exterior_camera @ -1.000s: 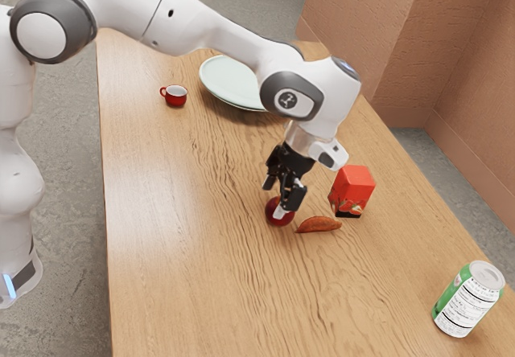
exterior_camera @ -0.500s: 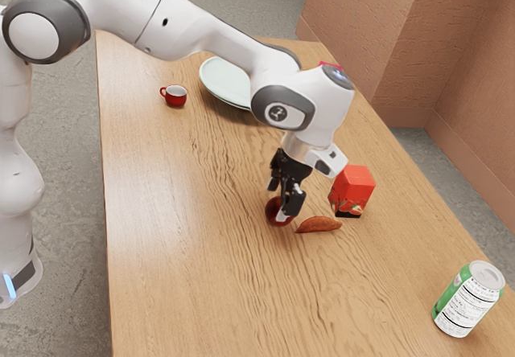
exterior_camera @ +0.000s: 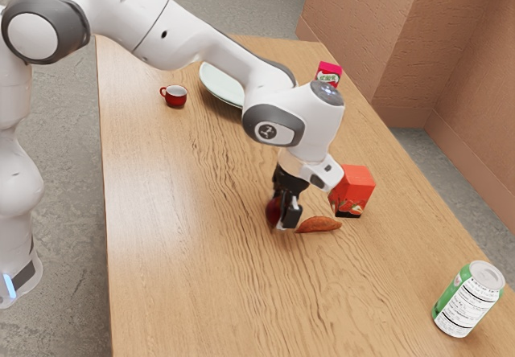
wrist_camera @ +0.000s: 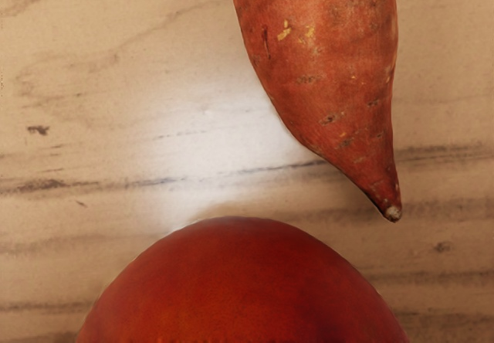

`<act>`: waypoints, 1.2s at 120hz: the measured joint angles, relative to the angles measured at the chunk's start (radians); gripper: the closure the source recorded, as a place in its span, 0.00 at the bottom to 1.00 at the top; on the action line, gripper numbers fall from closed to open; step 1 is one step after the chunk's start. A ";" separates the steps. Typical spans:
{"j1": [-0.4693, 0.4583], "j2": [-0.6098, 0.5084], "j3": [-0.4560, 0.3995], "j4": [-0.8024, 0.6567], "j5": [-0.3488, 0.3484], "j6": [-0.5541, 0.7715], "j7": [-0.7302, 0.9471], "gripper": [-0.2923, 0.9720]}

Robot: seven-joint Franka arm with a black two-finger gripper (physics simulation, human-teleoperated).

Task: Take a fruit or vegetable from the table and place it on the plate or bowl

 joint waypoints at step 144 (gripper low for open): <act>0.299 0.455 0.259 0.971 0.160 -0.544 0.282 0.61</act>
